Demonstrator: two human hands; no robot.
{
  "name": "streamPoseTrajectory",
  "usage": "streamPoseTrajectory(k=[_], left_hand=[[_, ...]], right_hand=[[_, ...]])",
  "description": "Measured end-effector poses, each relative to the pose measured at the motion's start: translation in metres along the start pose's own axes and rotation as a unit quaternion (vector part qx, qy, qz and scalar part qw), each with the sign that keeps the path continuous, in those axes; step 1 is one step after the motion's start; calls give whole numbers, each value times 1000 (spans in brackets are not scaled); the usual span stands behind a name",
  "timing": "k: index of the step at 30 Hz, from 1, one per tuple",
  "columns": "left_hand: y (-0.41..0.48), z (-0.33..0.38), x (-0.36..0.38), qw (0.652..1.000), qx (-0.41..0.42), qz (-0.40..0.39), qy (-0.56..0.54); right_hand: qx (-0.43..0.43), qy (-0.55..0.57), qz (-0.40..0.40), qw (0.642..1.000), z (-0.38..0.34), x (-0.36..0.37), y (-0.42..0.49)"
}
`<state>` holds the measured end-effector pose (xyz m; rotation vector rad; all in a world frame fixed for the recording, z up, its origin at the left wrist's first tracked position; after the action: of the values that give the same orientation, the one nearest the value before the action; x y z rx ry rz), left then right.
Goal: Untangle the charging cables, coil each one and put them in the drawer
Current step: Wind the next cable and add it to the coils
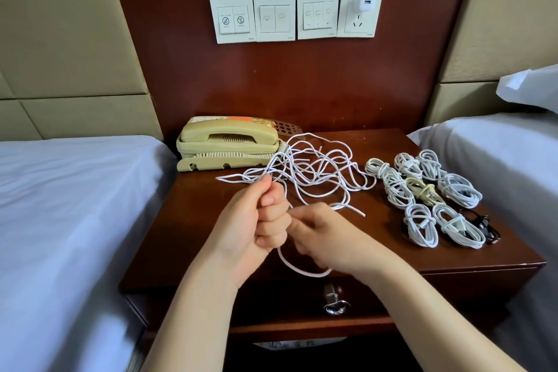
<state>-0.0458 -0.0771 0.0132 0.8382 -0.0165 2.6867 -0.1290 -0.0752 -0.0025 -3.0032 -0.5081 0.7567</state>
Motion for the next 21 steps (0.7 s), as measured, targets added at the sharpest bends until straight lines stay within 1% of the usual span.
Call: streamPoseTrajectory(k=[2,4,7,11,15,18,19,21], left_hand=[[2,1,-8,999,8,34,-14],[5,1,-14,997,16,67,-21],[9,4,-22,993,35,108,-17],[11,5,-28,986,84,143,28],[13,4,-32,979,97,172,39],[13,6,-35,971,116,195,82],[13,7,-37,965,124,203,109],[13,7,-43,940,134,216,228]], right_hand=[[-29,-79,20,996,-7,4,-4],[-50,-137,24,989,-13,8,-8],[-49,-201,12,978,-18,15,-13],[-50,-271,23,961,-20,18,-18],[-58,-269,47,960,-26,14,-21],[-88,-225,69,968,-33,6,-23],[-92,-198,71,973,-34,3,-23],[-92,-114,69,987,-35,-5,-24]])
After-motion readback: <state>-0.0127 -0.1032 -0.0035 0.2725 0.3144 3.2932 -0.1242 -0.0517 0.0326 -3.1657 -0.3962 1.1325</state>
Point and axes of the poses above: each hand's wrist, its own y-axis towards the middle knuckle, its own x-axis out of the palm, z = x × y, the point moved 7 cm from there along y, towards the middle knuckle, and after that the axes turned 10 degrees about x, right-handed, at the moved point
